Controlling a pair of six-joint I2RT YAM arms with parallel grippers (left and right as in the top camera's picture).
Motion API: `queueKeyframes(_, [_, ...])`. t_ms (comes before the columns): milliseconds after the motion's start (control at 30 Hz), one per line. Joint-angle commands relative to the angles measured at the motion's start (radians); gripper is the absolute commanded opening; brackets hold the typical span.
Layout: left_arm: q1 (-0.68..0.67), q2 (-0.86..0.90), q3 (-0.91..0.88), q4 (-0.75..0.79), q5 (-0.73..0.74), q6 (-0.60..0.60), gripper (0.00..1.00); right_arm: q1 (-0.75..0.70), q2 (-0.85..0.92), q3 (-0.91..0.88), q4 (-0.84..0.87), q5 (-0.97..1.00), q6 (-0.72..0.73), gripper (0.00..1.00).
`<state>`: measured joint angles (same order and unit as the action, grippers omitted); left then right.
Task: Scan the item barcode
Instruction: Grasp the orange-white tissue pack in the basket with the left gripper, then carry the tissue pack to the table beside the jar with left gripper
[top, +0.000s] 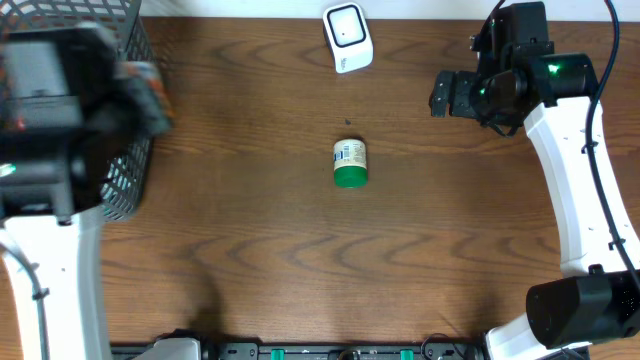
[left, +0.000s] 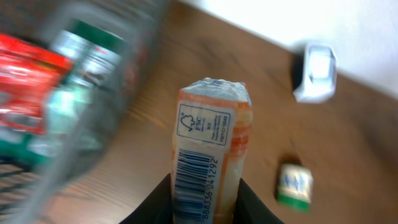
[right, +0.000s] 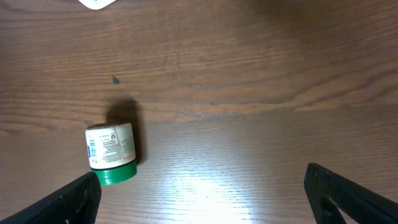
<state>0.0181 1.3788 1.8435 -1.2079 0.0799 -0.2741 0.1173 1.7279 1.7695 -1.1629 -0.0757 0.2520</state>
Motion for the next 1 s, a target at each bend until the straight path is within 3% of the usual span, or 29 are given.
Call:
queueKeyframes(0, [-0.124, 0.041, -0.070, -0.006, 0.002, -0.053, 0.27, 0.001, 0.004, 0.018, -0.001, -0.004, -0.010, 0.99])
queueKeyframes(233, [-0.318, 0.155, -0.192, 0.061, -0.001, -0.107, 0.27, 0.001, 0.004, 0.018, -0.001, -0.004, -0.010, 0.99])
queueKeyframes(467, [-0.452, 0.319, -0.204, 0.124, -0.003, -0.125, 0.27, 0.001, 0.004, 0.018, -0.001, -0.005, -0.010, 0.99])
queueKeyframes(967, [-0.546, 0.629, -0.204, 0.262, -0.123, -0.203, 0.27, 0.001, 0.004, 0.018, -0.001, -0.004, -0.010, 0.99])
